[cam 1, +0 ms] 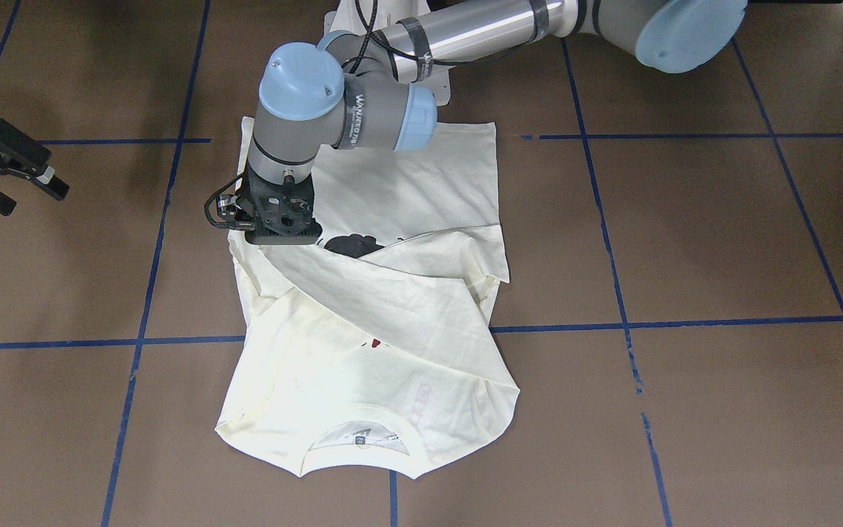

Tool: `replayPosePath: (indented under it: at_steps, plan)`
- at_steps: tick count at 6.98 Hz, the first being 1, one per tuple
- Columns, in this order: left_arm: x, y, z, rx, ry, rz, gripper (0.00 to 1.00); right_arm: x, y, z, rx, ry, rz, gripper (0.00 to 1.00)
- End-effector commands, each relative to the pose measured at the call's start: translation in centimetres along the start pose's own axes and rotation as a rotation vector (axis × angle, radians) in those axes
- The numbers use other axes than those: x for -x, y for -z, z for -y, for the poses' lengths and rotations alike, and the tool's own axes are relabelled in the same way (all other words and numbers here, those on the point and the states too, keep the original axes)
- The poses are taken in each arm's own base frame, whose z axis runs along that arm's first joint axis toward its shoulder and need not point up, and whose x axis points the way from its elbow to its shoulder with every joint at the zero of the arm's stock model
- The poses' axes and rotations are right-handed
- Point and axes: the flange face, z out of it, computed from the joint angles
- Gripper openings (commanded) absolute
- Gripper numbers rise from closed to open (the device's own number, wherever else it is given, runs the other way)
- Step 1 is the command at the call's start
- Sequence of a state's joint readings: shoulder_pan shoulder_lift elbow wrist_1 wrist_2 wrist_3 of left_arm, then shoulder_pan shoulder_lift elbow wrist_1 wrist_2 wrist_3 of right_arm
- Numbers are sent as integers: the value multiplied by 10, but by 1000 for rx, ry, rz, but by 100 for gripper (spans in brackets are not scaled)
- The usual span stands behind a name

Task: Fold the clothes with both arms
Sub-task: 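Fold the sleeve across the shirt with left gripper while right arm retracts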

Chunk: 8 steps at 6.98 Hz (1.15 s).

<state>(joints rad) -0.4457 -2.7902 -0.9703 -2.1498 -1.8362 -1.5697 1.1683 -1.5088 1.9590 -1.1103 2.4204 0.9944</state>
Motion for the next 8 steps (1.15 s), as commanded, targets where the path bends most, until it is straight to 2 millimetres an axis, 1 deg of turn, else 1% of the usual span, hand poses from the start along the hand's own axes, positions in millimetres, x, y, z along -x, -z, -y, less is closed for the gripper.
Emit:
replayPosePath:
  at_steps: [1,2,3,4,5,6,7,8]
  plan:
    - [-12,-8,0,-55,-1,-31,27,-2,1,-1,-4,-2,-3,100]
    - [-9,-11,4,-64,-1,-30,55,-3,-3,-1,-1,-7,-7,100]
    - [-15,9,26,-85,8,-41,69,4,-12,-5,17,-3,-5,100]
    - [5,56,52,-52,29,-3,69,21,-32,-18,41,-3,-9,100]
    - [64,112,65,-44,31,-30,68,50,-71,-48,37,-64,-45,100]
    - [124,151,67,-71,-52,-51,67,84,-104,-90,-1,-130,-70,100]
    - [166,178,86,-102,-101,-38,67,105,-134,-133,4,-190,-85,99]
    - [189,189,108,-113,-120,-17,67,121,-159,-186,-14,-223,-104,98]
